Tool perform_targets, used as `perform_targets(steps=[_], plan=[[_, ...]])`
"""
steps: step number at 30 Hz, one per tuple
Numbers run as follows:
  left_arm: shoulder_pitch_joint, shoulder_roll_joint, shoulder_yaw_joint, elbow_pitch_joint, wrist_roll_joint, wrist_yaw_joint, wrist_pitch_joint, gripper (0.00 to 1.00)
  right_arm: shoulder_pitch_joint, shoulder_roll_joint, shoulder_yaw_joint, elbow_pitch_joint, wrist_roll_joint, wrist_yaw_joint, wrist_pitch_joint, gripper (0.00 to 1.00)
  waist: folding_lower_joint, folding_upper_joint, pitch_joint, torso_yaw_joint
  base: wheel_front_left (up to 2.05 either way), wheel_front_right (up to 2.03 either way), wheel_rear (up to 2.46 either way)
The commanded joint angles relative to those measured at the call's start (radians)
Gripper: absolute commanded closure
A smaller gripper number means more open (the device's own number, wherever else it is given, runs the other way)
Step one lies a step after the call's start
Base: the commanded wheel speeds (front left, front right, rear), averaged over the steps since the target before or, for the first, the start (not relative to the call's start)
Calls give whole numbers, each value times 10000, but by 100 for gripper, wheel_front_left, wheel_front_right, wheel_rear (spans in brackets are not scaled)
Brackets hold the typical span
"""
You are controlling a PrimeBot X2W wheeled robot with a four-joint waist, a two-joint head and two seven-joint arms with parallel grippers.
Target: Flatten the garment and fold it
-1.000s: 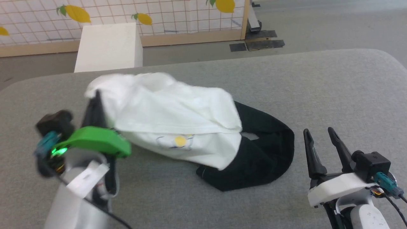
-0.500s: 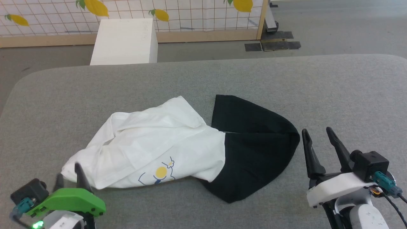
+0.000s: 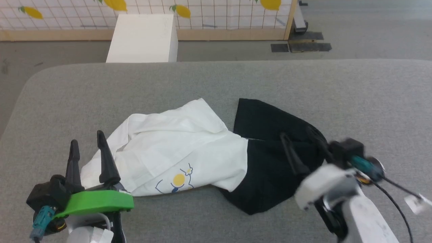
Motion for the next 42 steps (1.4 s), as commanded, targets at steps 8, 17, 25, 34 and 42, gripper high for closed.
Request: perform_targets(steps=[8,17,25,34,42], plan=[[-725,-136,-377,-337,197,-138,-46,0,-3001,5,1589,1759,1109,-15,1733,0,0,75,1199,882,0,0,0],[-1300,-139,-957,-548,-104,254,-46,0,-5251,5,2248,4138,2074,-15,4265,0,0,75,2144,1832,0,0,0],[-1419,-140,-1094,-467,-297,398,-47,0,-5816,5,2609,4865,2361,-15,5002,100,0,75,2288,2166,0,0,0],[-1056,-140,-770,-243,-160,402,-47,0,-4857,-156,2915,3221,3084,-15,4208,100,0,75,1358,1692,0,0,0],[-440,-141,-224,-86,83,226,-47,0,-955,-1503,2154,-1670,3598,-15,5809,100,0,75,174,757,0,0,0]])
